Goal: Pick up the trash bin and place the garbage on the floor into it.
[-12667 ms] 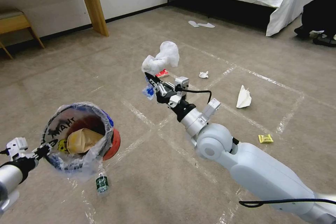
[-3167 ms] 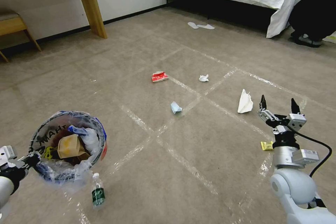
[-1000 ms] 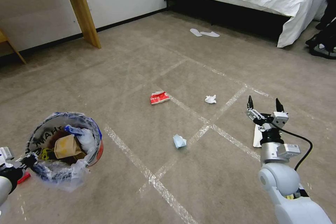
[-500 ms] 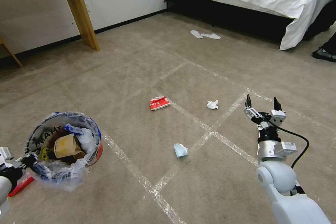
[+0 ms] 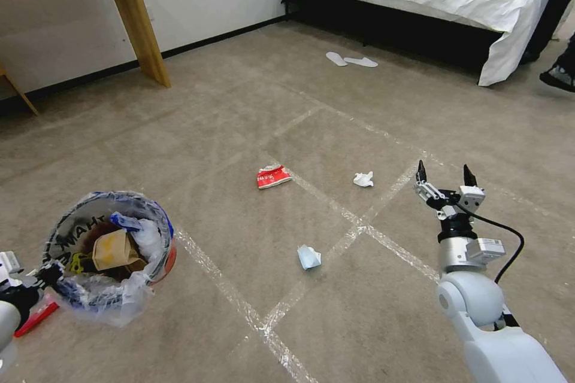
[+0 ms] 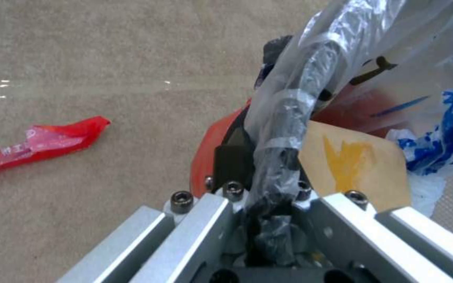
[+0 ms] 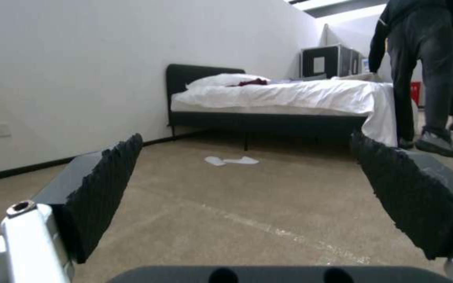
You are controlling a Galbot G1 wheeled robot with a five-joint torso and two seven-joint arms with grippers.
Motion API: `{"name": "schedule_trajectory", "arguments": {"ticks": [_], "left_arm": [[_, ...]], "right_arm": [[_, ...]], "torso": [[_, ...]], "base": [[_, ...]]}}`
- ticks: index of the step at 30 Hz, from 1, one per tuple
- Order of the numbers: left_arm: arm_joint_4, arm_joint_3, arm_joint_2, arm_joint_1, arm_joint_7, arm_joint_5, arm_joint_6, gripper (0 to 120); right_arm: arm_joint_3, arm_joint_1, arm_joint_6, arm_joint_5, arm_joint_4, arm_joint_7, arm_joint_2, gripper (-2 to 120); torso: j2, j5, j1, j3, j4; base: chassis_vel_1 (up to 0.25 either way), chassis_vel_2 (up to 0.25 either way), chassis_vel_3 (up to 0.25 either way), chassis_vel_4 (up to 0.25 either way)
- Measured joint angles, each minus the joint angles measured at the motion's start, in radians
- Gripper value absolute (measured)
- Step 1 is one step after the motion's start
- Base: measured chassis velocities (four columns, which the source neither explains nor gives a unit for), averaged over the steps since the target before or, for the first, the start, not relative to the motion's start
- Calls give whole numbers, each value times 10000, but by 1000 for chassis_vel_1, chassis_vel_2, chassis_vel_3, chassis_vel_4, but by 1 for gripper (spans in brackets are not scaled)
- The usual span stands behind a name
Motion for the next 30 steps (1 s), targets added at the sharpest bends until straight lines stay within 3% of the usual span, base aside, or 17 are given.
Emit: {"name": "schedule_trajectory", "arguments": {"ticks": [23,25,26,27,29,30], "left_arm": [[-134,-150,-117,176,17,15,-43,0],[-149,-150,-108,185,18,14,-43,0],[-155,-150,-107,190,19,19,-47,0],[-155,-150,-107,190,19,19,-47,0],[-183,-150,-126,224,18,46,-50,0],[-183,-150,-126,224,18,46,-50,0]], "right_arm": [[-1125,998,-706,855,-126,425,-628,100],[-1441,1141,-1228,1350,74,805,-957,100],[-1860,1299,-2011,2055,326,1388,-1226,100],[-1860,1299,-2011,2055,326,1388,-1226,100],[-2567,1580,-3534,3617,922,2546,-1663,100],[-2567,1580,-3534,3617,922,2546,-1663,100]], "torso": [[-1,2,1,2,0],[0,0,1,1,-1],[-1,-1,2,1,-2],[-1,-1,2,1,-2],[0,2,2,1,1],[0,2,2,1,1]], "base": [[-16,15,15,-15],[0,0,0,0],[0,0,0,0],[0,0,0,0],[0,0,0,0],[0,0,0,0]]}}
